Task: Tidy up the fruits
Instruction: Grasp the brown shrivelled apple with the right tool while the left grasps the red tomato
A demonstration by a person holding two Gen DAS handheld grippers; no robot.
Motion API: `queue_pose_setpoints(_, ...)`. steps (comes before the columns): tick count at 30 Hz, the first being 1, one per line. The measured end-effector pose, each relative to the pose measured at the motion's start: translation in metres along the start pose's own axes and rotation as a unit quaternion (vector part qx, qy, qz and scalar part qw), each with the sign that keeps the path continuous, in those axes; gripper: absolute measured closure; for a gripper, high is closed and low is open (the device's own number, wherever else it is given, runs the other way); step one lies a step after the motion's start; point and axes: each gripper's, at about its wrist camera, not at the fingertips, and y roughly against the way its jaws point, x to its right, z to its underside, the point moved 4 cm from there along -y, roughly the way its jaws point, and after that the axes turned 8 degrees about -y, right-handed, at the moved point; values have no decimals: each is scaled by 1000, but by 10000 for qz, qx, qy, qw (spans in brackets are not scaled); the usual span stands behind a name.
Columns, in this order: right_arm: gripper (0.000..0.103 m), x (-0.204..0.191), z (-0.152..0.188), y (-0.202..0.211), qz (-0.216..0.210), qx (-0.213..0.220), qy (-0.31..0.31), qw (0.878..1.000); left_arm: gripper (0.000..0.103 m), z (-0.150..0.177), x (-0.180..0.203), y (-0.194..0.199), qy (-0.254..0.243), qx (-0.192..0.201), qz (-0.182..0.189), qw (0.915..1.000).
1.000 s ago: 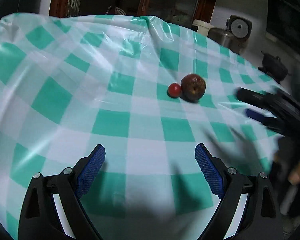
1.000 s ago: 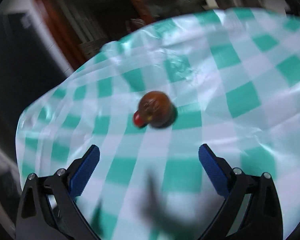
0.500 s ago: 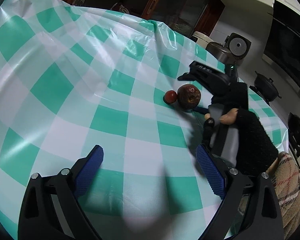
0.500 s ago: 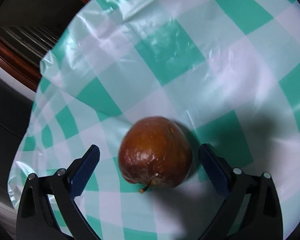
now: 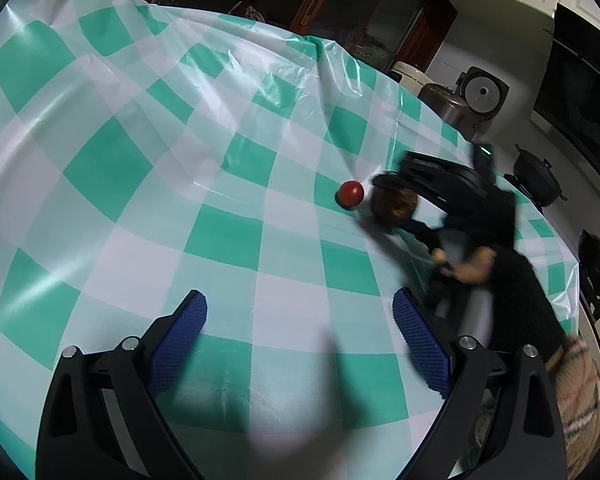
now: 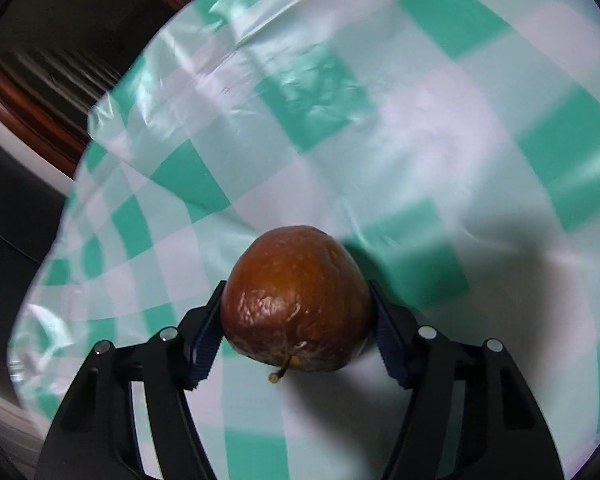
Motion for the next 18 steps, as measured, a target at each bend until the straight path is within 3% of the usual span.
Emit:
queue_pose_setpoints(4,36,31,6,43,-428,40,-149,9990,12,0,2,-9,-64,-233,-60,9997)
queue_pose_setpoints(7,36,51,9,75,-529,156,-56,9985,12,-5,5,-31,-168,-718,-135,9972)
queue_pose_setpoints(14,36,82,17,101,-553,240,47,9982,14,-62,43,-114,-702,-673,-772,9923)
queue_pose_setpoints(18,36,93,14,110,-820,336,-82,9960,30,-85,69,-166,-1080,-894,-996,9851)
